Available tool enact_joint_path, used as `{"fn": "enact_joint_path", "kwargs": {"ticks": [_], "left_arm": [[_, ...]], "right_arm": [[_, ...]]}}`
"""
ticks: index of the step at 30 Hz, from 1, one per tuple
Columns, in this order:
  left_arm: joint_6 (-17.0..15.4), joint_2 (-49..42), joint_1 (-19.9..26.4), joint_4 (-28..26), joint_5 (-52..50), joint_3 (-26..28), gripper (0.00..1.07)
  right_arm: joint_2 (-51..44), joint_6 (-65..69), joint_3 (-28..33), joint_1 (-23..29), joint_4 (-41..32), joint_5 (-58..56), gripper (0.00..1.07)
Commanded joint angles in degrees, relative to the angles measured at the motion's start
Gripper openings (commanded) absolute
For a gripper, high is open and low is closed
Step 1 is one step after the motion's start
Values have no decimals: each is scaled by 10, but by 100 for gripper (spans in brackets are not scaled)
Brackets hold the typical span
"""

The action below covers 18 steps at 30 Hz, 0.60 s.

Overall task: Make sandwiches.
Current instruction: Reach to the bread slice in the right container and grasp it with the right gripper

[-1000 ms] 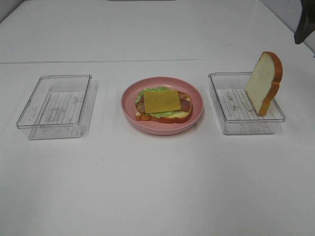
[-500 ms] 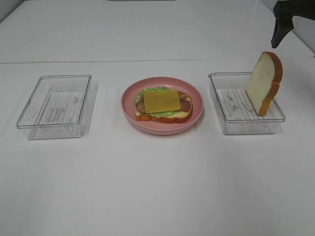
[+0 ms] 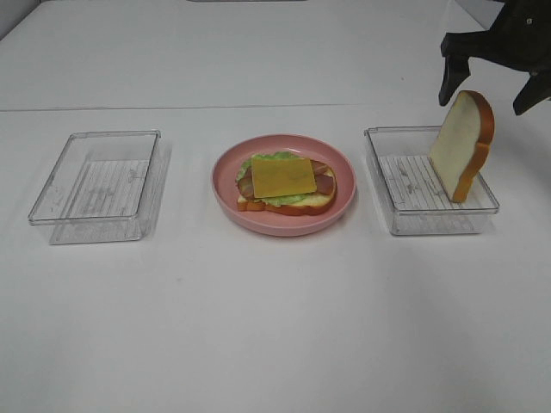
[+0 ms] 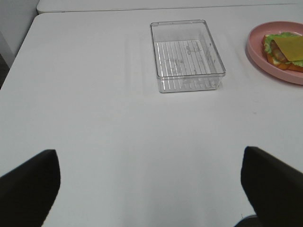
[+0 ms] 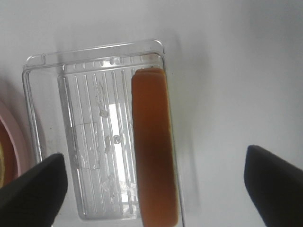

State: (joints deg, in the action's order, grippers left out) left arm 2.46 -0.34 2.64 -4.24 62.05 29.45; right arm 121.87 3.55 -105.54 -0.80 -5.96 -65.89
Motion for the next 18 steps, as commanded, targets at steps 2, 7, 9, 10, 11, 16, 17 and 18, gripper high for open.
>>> {"fn": "enact_joint_path", "kwargs": {"ticks": [2, 7, 9, 10, 11, 16, 17, 18], "left_arm": [[-2, -11, -1, -5, -4, 1, 100], [-2, -11, -1, -5, -4, 1, 100], [-2, -11, -1, -5, -4, 1, 100], [-2, -11, -1, -5, -4, 1, 100], [-2, -11, -1, -5, -4, 1, 100], [-2, -11, -1, -5, -4, 1, 100], [-2, -11, -1, -5, -4, 1, 100], [-2, -11, -1, -5, -4, 1, 100]], "right_arm": [[21, -4, -6, -1, -2, 1, 94], [42, -2, -6, -1, -7, 2, 94], [44, -1, -6, -1, -10, 3, 93], [44, -1, -6, -1, -10, 3, 93], [44, -1, -6, -1, -20, 3, 90], [45, -1, -6, -1, -25, 3, 72], [45, -1, -6, -1, -24, 3, 65], [45, -1, -6, -1, -24, 3, 65]]}}
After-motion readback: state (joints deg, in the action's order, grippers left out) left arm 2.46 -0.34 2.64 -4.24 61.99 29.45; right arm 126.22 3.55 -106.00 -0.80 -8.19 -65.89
